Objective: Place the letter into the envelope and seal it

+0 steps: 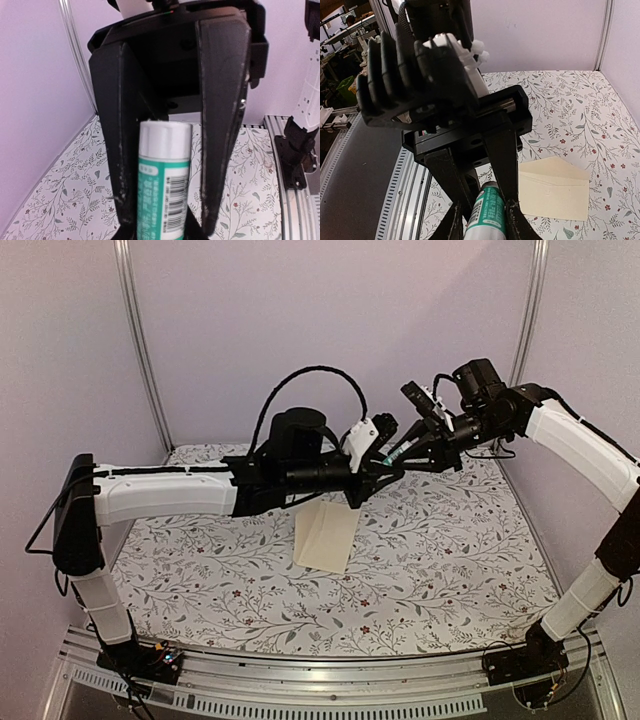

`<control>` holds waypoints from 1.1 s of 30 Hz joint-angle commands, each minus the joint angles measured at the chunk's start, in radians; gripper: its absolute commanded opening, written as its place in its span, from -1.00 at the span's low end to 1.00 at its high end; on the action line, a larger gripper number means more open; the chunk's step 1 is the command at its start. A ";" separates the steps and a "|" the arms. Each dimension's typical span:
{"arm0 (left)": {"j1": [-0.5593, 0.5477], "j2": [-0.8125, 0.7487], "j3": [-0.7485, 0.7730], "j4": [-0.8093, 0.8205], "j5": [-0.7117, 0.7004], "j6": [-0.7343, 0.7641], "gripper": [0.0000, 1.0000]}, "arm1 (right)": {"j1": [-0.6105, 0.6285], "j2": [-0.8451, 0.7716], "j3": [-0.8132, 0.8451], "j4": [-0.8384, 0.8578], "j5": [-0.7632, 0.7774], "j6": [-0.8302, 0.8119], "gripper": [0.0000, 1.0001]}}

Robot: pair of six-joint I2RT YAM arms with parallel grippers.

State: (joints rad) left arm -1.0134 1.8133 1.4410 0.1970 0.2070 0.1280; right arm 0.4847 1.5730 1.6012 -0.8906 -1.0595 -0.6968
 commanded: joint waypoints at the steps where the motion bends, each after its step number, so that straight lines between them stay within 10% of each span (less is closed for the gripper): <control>1: 0.019 0.011 0.035 0.042 0.021 -0.017 -0.69 | 0.008 0.003 0.003 0.004 -0.036 -0.002 -0.49; 21: 0.033 -0.032 -0.024 -0.015 -0.066 -0.041 -0.31 | -0.009 0.024 0.034 0.134 -0.021 0.185 -0.86; 33: 0.220 -0.256 -0.277 0.038 -0.059 -0.173 -0.32 | 0.000 0.130 0.226 0.039 0.323 0.075 -1.00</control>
State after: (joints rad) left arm -0.8585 1.5829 1.1675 0.1890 0.1463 0.0490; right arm 0.4778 1.6608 1.7351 -0.8059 -0.8707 -0.5598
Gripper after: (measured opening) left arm 0.357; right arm 0.177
